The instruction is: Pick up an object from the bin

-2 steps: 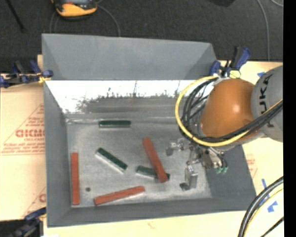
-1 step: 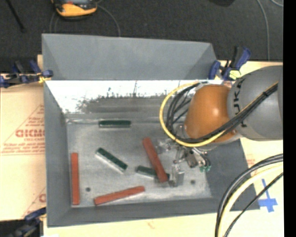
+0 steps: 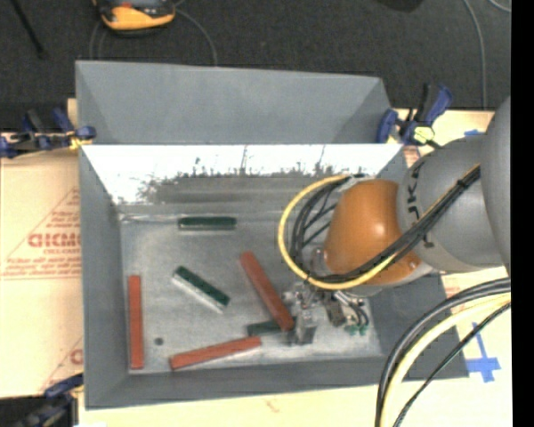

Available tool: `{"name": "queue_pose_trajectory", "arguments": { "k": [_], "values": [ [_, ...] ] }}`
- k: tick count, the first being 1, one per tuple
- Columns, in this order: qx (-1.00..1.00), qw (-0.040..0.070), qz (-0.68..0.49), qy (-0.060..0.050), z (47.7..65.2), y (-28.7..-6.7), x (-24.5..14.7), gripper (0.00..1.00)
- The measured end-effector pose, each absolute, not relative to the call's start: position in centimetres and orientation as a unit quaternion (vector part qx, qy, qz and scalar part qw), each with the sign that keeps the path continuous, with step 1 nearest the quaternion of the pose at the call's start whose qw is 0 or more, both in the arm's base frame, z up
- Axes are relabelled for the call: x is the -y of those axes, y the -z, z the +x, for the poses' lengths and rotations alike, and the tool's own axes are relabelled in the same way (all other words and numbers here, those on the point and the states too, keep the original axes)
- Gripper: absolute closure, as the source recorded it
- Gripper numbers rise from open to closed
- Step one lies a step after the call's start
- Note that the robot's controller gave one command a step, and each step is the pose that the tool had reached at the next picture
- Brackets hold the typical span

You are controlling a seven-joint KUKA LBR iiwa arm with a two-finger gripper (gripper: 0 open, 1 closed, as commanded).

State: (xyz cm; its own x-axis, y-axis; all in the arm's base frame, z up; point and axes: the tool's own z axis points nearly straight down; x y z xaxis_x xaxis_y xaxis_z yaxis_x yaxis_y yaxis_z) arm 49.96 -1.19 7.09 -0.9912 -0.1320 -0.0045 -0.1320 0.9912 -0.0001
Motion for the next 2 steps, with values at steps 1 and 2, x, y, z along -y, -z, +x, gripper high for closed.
{"name": "queue_pose_trajectory", "arguments": {
  "k": [1,2],
  "values": [
    [-0.998,0.002,-0.067,0.0,50.0,-7.1,1.2,1.0],
    [-0.998,0.003,-0.069,0.001,51.7,-23.7,1.8,1.0]
  ]
}}
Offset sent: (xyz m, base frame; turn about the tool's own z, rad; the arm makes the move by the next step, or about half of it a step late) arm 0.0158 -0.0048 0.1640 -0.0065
